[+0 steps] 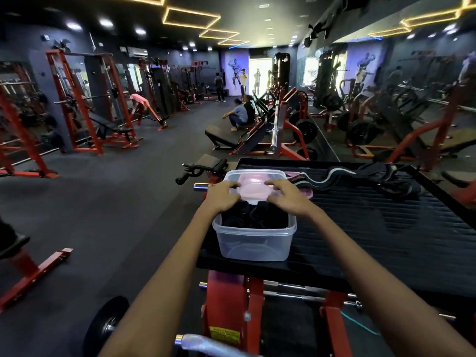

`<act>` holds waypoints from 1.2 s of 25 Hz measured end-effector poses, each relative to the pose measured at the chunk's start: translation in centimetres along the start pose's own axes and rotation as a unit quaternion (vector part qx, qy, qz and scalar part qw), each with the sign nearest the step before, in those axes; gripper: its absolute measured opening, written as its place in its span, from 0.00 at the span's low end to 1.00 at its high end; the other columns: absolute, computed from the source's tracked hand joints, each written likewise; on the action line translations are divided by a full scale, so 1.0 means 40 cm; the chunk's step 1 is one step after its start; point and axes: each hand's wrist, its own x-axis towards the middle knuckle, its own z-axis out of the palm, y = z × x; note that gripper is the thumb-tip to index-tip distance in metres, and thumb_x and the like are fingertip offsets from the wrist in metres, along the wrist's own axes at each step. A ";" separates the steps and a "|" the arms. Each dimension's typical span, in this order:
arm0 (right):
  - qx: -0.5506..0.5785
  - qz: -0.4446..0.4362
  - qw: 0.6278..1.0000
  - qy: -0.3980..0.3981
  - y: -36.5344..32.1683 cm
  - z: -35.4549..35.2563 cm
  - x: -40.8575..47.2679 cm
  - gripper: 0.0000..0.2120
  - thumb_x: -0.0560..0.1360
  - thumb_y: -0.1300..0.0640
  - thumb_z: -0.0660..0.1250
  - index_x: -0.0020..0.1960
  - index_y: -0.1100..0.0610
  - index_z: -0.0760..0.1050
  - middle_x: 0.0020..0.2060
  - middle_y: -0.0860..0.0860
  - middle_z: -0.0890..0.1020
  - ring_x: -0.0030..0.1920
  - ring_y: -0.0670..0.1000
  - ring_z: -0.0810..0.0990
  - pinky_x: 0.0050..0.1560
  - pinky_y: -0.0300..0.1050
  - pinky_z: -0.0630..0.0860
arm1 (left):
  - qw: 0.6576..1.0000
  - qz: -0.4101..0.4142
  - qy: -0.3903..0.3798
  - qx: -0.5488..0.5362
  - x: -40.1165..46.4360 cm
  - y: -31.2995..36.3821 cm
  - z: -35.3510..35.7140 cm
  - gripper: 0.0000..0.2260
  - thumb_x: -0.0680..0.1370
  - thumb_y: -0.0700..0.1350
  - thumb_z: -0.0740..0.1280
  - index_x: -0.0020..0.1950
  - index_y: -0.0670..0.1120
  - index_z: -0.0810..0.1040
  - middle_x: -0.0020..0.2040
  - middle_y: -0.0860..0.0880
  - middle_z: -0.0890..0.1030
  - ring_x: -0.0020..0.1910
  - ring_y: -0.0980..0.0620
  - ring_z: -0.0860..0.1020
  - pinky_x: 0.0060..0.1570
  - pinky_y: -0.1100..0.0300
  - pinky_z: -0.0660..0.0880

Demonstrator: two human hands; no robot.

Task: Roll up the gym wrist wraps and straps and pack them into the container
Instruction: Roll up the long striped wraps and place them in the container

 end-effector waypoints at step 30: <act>0.141 0.132 0.960 0.200 0.491 -0.216 -0.271 0.12 0.76 0.63 0.65 0.58 0.61 0.76 0.55 0.55 0.78 0.55 0.51 0.77 0.56 0.35 0.70 | 0.978 -0.082 0.103 -0.159 -0.064 0.428 0.610 0.13 0.76 0.38 0.64 0.61 0.41 0.75 0.59 0.45 0.78 0.59 0.47 0.76 0.59 0.65 0.68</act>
